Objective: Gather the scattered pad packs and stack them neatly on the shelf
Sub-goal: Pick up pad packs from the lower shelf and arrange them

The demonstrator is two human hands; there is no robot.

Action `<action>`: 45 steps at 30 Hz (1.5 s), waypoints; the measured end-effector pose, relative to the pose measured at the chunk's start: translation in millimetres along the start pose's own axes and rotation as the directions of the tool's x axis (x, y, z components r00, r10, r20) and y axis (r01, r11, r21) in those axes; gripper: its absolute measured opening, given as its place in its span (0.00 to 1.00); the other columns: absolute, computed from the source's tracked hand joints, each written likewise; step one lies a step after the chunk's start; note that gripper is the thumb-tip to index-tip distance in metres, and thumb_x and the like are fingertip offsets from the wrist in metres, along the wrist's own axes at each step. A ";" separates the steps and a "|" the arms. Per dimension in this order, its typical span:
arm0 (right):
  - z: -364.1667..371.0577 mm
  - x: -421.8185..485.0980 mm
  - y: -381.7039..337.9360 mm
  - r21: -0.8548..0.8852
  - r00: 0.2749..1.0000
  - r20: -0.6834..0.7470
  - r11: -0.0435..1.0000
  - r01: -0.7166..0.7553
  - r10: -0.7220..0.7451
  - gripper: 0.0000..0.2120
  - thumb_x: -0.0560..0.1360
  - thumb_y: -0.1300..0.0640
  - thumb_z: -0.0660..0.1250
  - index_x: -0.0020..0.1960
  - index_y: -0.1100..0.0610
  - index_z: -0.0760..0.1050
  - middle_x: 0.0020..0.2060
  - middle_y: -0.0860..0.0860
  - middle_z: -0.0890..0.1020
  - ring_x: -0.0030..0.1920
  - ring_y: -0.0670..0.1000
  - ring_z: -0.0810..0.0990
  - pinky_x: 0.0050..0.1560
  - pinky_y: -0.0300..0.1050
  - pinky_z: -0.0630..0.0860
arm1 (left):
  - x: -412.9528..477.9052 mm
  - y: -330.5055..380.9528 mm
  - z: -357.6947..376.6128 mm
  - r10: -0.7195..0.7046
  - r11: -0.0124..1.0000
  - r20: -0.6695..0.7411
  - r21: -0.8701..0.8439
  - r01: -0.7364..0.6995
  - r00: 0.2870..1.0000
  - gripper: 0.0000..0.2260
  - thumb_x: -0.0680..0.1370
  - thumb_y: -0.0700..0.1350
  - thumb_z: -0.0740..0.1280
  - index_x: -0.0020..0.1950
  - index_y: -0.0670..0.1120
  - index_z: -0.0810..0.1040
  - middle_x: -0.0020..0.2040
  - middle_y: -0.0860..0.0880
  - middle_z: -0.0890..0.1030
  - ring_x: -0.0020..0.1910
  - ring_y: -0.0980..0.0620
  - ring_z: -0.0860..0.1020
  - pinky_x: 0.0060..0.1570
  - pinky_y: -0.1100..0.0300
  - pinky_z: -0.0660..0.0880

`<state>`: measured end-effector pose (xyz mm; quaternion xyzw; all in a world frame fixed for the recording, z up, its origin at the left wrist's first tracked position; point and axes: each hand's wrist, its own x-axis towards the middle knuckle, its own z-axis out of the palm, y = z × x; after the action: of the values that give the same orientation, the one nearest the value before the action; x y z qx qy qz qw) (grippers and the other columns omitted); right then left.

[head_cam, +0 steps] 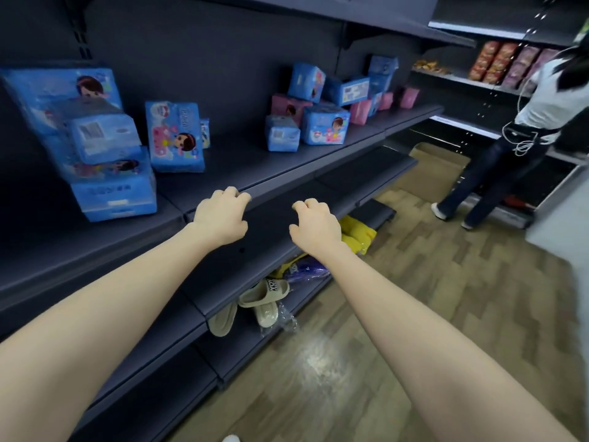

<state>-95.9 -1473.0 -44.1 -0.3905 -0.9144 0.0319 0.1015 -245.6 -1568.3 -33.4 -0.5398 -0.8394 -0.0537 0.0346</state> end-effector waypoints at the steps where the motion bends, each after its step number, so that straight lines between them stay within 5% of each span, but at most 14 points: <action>1: -0.4 1.4 7.7 -0.005 1.000 -0.003 1.000 -0.016 0.016 0.20 0.78 0.56 0.59 0.68 0.57 0.65 0.65 0.55 0.69 0.64 0.58 0.67 0.56 0.51 0.70 | 6.6 6.8 1.7 0.017 1.000 0.003 -0.006 -0.017 1.000 0.22 0.77 0.45 0.61 0.71 0.47 0.64 0.67 0.44 0.68 0.64 0.42 0.68 0.51 0.51 0.70; 11: 2.2 39.8 69.8 -0.017 0.984 -0.007 0.983 -0.181 0.181 0.18 0.77 0.56 0.59 0.67 0.58 0.67 0.63 0.55 0.70 0.63 0.58 0.67 0.53 0.52 0.71 | 93.6 57.5 13.7 0.196 0.979 0.015 -0.053 -0.195 0.980 0.22 0.77 0.46 0.62 0.71 0.47 0.65 0.67 0.45 0.68 0.64 0.44 0.69 0.52 0.50 0.72; 28: -4.7 198.9 113.3 -0.010 0.964 -0.090 0.968 -0.250 0.249 0.19 0.77 0.55 0.60 0.67 0.58 0.67 0.64 0.56 0.69 0.63 0.58 0.67 0.55 0.52 0.71 | 286.2 67.3 2.0 0.303 0.950 -0.094 -0.053 -0.309 0.948 0.20 0.76 0.46 0.63 0.67 0.44 0.69 0.63 0.44 0.70 0.61 0.43 0.70 0.50 0.49 0.74; 37: -0.8 247.2 126.1 -0.002 0.968 -0.102 0.973 -0.231 0.230 0.19 0.77 0.55 0.61 0.66 0.59 0.67 0.63 0.56 0.69 0.63 0.58 0.67 0.55 0.52 0.71 | 332.7 64.1 11.8 0.265 0.957 -0.113 -0.091 -0.276 0.958 0.19 0.75 0.45 0.64 0.65 0.43 0.70 0.62 0.43 0.70 0.60 0.42 0.70 0.53 0.49 0.74; 45: 13.8 312.8 111.5 0.089 0.997 -0.073 0.996 -0.017 0.024 0.23 0.75 0.57 0.63 0.69 0.59 0.65 0.63 0.58 0.69 0.64 0.61 0.66 0.58 0.53 0.68 | 359.9 29.8 16.9 0.084 0.991 -0.122 -0.091 -0.095 0.989 0.23 0.73 0.46 0.67 0.67 0.45 0.68 0.67 0.43 0.64 0.66 0.41 0.63 0.58 0.50 0.69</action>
<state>-230.9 -1170.0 -22.7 -0.3959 -0.9037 0.0589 0.1521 -367.8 -1229.1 -6.8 -0.5738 -0.8072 -0.1245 0.0602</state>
